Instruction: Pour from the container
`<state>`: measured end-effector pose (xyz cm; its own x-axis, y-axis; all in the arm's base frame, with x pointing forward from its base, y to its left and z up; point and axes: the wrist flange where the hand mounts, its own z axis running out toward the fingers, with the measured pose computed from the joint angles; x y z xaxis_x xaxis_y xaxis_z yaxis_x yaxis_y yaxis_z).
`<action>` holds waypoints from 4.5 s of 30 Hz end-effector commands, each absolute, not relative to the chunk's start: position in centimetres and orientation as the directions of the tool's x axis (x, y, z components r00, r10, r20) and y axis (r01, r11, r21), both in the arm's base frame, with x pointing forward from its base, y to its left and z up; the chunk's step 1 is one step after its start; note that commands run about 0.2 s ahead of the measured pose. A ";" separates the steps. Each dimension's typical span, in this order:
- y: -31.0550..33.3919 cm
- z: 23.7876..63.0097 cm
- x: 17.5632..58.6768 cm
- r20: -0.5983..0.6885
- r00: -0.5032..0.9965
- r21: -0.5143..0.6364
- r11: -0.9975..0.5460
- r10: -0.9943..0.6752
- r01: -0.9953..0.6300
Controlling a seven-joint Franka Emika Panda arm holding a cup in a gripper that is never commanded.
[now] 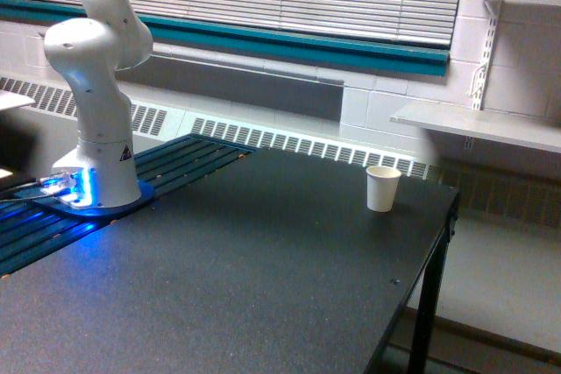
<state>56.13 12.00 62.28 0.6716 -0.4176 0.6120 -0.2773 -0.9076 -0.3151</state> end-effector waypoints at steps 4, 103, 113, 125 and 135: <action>13.3 62.0 55.5 0.626 0.670 -0.317 -0.915 -0.399 -0.249; 25.2 33.2 47.5 0.266 0.947 0.041 -0.984 0.179 0.175; 25.5 31.7 48.2 0.234 0.955 0.065 -0.983 0.182 0.172; 26.0 29.9 47.8 0.183 0.960 0.089 -0.976 0.210 0.197; 26.2 28.5 47.1 0.134 0.963 0.115 -0.969 0.232 0.217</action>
